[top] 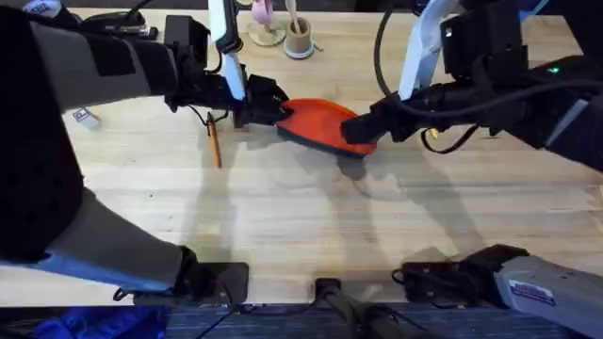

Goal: Unzip the bag, pick up the pens from the table one at a time and place them inside, then zip the bag closed.

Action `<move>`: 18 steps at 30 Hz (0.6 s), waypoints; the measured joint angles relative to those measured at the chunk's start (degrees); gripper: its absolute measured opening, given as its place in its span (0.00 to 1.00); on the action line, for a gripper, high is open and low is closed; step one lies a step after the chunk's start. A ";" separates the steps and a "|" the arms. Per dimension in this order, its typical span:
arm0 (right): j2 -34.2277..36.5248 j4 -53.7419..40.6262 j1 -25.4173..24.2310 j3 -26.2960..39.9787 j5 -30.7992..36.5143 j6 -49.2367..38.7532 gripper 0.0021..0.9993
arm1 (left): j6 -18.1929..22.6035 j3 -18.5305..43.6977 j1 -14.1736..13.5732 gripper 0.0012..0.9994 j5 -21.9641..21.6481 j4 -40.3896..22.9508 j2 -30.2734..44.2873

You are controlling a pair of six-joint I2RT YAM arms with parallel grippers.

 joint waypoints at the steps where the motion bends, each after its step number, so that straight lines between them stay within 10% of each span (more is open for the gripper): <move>1: -0.01 0.09 0.00 0.00 -0.06 -0.01 0.80 | 0.00 0.00 0.00 0.04 0.00 0.02 0.00; 18: 0.62 0.69 0.00 0.02 2.98 0.05 0.35 | 0.02 0.00 0.00 0.04 0.00 0.00 0.00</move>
